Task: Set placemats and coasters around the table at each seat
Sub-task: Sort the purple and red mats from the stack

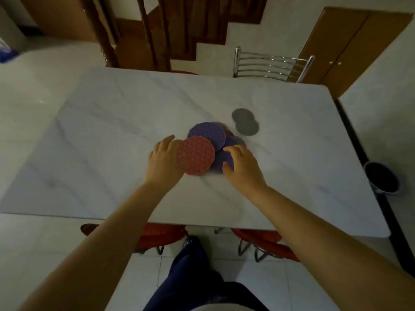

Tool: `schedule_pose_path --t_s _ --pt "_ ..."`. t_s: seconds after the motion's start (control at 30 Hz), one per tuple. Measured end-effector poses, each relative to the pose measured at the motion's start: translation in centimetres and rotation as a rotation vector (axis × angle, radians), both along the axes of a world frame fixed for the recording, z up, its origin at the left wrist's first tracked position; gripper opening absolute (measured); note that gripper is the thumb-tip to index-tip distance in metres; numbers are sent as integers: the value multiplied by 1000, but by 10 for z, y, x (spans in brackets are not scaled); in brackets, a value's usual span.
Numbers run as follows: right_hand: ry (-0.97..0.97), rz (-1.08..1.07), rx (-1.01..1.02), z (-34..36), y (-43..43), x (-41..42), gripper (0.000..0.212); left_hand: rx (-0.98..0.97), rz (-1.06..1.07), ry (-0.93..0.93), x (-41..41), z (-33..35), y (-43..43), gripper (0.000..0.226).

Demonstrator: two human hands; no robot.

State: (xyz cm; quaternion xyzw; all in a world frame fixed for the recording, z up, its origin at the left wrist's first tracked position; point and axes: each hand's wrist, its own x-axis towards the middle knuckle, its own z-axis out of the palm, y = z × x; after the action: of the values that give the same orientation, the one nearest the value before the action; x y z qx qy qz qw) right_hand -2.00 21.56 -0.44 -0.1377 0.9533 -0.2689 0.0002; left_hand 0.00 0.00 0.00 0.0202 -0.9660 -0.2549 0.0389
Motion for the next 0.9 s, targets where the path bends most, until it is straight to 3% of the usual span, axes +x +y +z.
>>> schedule_pose_path --t_s 0.17,0.27,0.47,0.63,0.8,0.9 --pt "-226 -93 116 -33 -22 -36 59 50 9 -189 -37 -31 -18 53" --pt "-341 -98 302 -53 -35 -63 72 45 -10 -242 -51 -52 -27 55" --pt "-331 -80 503 -78 -59 -99 84 38 -27 -345 -64 -85 -38 60" --pt "-279 -81 471 -89 -72 -101 83 81 -27 -312 -62 -92 -44 63" --pt "-262 -114 370 -94 -70 -94 81 -27 -69 -242 -57 -98 -52 68" --pt "-197 -99 295 -94 -72 -85 66 -18 -58 -220 -53 -97 -48 69"
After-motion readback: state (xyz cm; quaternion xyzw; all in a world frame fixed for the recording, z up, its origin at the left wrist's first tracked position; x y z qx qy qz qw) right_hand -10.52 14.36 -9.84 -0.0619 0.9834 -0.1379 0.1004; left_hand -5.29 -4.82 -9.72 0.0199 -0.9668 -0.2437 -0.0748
